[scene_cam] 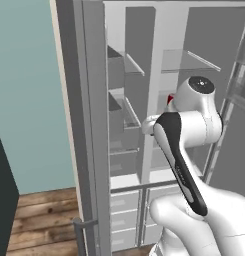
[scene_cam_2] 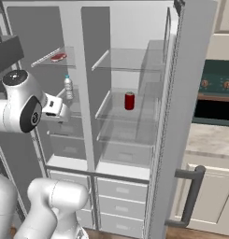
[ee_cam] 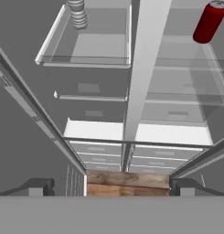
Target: Pick up the frozen steak from the freezer, place it on any shelf in the fridge, and close the fridge and freezer doors when done.
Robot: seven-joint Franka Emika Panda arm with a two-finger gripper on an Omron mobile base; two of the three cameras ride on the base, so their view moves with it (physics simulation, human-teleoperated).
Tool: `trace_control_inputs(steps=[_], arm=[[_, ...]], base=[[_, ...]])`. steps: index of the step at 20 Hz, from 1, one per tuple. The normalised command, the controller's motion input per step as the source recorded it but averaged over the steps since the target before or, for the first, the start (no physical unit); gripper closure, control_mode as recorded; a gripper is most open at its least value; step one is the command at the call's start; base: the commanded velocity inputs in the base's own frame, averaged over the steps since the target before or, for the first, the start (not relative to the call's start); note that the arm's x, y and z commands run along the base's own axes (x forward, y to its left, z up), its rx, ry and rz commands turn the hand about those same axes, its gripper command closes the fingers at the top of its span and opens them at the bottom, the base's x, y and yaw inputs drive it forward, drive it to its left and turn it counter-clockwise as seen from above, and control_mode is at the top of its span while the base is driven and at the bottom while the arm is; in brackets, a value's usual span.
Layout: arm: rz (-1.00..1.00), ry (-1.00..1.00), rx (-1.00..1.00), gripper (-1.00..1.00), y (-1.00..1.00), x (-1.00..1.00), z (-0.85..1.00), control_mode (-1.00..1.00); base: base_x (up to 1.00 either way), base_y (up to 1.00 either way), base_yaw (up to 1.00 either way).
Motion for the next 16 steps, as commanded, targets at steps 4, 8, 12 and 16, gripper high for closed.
trace_control_inputs(steps=[4,8,12,16], arm=[[0.0,0.0,0.0,-1.0,0.0,0.0,0.0,1.0],[0.0,0.0,0.0,-1.0,0.0,0.0,0.0,1.0],[0.0,0.0,0.0,-1.0,0.0,0.0,0.0,1.0],[0.0,0.0,0.0,-1.0,0.0,0.0,0.0,1.0]], base=[[0.36,0.06,0.0],[0.51,0.05,0.0],[0.43,0.03,0.0],[0.2,0.18,0.0]])
